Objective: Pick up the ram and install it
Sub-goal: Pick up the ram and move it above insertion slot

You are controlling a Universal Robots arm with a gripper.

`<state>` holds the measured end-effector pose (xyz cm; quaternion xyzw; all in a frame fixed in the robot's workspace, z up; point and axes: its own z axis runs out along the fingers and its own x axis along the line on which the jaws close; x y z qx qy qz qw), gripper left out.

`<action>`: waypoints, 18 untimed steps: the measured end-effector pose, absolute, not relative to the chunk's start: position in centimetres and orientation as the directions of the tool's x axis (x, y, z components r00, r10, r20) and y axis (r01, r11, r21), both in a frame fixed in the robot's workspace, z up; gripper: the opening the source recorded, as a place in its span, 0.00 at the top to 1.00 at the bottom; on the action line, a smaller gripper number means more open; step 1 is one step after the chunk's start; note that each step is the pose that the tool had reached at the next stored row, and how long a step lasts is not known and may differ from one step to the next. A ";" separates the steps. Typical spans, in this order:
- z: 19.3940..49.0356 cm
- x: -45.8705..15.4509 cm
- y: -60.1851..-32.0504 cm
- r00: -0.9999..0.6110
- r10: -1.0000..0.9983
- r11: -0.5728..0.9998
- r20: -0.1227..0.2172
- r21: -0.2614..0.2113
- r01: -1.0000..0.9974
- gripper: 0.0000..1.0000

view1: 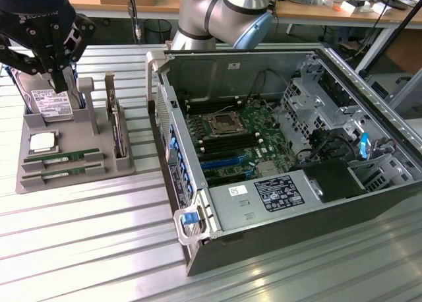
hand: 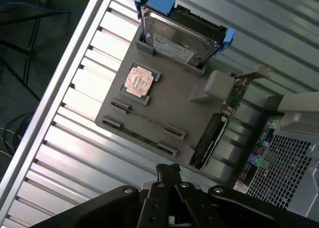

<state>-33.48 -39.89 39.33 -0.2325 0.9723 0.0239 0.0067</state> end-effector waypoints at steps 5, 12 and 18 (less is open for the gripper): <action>39.3 -33.5 -39.9 -0.852 -0.523 0.851 -0.024 0.043 -0.523 0.90; 39.3 -33.5 -39.9 -0.805 -0.593 0.804 -0.024 0.043 -0.593 0.90; 39.3 -33.5 -39.9 -0.765 -0.644 0.763 -0.024 0.043 -0.645 0.90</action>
